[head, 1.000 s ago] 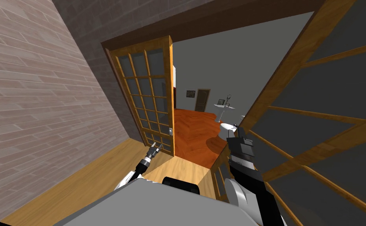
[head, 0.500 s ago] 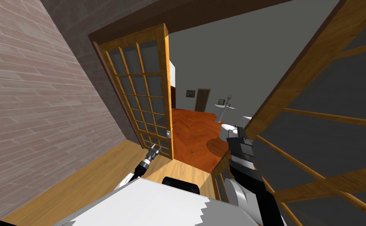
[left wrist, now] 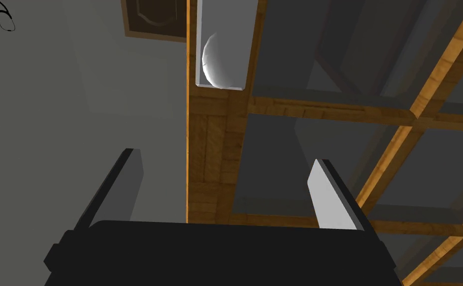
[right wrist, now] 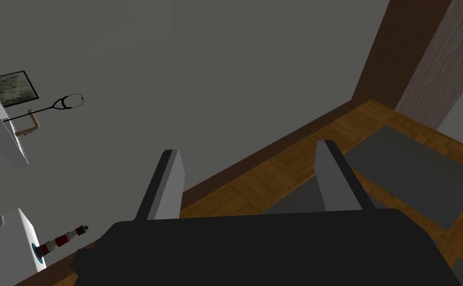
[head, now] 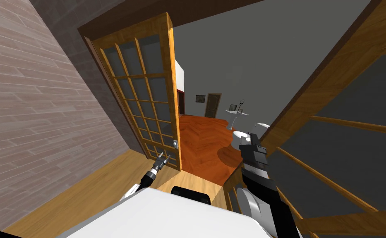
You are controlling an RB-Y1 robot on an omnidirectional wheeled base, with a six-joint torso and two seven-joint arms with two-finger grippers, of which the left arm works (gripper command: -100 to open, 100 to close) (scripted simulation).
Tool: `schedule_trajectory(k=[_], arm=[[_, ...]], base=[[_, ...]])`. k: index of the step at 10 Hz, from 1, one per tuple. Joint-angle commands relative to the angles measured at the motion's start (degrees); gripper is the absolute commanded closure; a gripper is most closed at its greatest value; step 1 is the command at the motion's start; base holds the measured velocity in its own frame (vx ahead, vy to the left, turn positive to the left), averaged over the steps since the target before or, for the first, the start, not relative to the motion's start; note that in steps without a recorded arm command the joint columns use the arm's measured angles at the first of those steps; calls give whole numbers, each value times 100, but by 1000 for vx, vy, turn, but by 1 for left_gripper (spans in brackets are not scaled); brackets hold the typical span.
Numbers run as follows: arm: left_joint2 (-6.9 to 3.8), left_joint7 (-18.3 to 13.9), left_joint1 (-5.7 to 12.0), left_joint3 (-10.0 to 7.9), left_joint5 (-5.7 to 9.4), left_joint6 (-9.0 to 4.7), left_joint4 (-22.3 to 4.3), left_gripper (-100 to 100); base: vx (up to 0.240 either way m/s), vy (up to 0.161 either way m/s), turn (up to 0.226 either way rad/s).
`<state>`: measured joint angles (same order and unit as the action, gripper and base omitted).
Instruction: Pull the door open
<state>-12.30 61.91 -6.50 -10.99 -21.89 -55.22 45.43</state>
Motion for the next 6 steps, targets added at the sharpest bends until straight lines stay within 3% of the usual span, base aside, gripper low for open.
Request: schedule_trajectory(k=[1,6], arm=[[-34,15,14,-68,44,-75,-115,-100],[-187,24,-77,-360,237,-309,-395,-100]], base=[[176,-50,-134],[203,-46,-142]])
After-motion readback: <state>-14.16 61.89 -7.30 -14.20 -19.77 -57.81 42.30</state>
